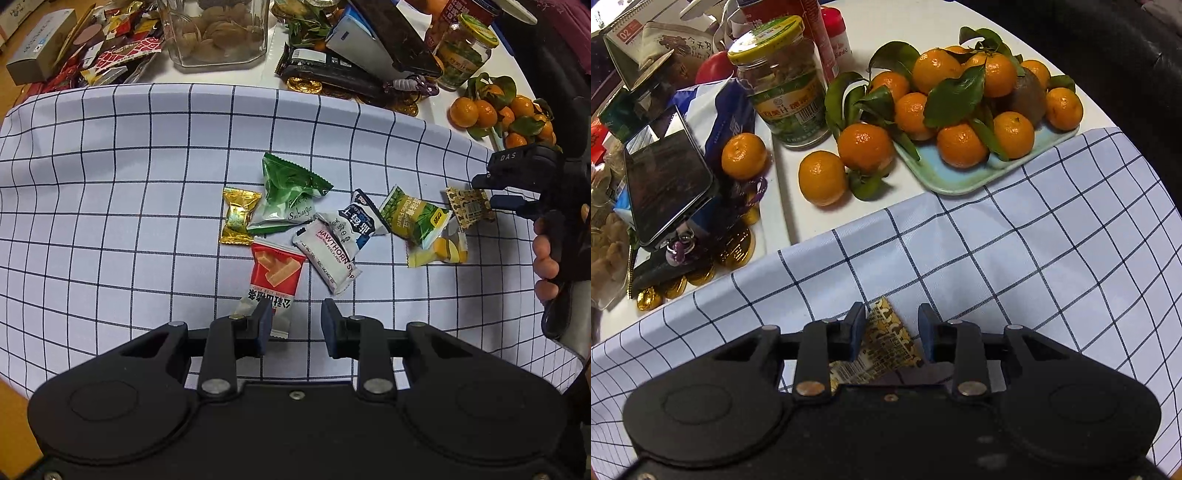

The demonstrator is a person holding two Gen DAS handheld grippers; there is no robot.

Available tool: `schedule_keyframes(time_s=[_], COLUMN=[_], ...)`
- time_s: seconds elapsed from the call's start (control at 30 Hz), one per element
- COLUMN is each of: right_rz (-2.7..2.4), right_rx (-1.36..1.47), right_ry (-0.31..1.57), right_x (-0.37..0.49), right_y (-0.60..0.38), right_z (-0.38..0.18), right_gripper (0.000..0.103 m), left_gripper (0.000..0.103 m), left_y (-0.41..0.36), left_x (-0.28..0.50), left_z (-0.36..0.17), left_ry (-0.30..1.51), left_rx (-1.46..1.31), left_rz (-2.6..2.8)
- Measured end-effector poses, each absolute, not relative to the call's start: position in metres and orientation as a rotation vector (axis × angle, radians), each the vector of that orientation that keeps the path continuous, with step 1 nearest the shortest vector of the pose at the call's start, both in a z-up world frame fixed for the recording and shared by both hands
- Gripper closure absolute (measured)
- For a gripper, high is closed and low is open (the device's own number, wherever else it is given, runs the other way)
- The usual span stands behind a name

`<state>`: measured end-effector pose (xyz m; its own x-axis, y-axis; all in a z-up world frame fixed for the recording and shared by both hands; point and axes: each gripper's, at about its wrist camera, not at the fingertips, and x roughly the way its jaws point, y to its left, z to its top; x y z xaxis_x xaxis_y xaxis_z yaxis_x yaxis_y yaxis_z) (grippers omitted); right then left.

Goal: Organize snacks
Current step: 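Grasp the beige barcode biscuit packet with the right tool, then lift the biscuit packet with the right tool while the left tool approaches the red-and-white packet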

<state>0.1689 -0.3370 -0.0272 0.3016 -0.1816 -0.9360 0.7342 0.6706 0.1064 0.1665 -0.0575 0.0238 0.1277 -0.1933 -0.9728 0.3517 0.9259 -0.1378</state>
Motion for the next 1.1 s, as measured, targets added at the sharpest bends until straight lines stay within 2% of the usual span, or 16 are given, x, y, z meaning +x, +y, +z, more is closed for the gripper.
schedule_keyframes(time_s=[0.2,0.3,0.6,0.77,0.9,1.1], right_rz=[-0.58,-0.53,-0.362,-0.322,-0.353,-0.438], right_rx=[0.702,0.664,0.511,0.504,0.583,0.603], right_ry=[1.188,1.257,1.474,1.429,1.405,1.442], right_x=[0.172,0.173,0.149,0.135,0.124,0.103], right_y=[-0.333,-0.318,-0.267,-0.253,-0.253,-0.248], right_z=[-0.037,-0.037,-0.041,-0.022,-0.005,-0.007], right_gripper=[0.068,0.075,0.075,0.074,0.064,0.062], left_gripper=[0.065,0.065,0.065,0.065,0.065,0.065], left_y=[-0.055,-0.051,-0.034,-0.031,-0.03,-0.023], left_x=[0.165,0.165,0.166,0.165,0.165,0.165], left_z=[0.02,0.019,0.01,0.012,0.014,0.016], left_ry=[1.395,1.394,1.417,1.422,1.413,1.414], left_rx=[0.159,0.169,0.167,0.144,0.149,0.125], left_rz=[-0.397,-0.391,-0.352,-0.364,-0.375,-0.375])
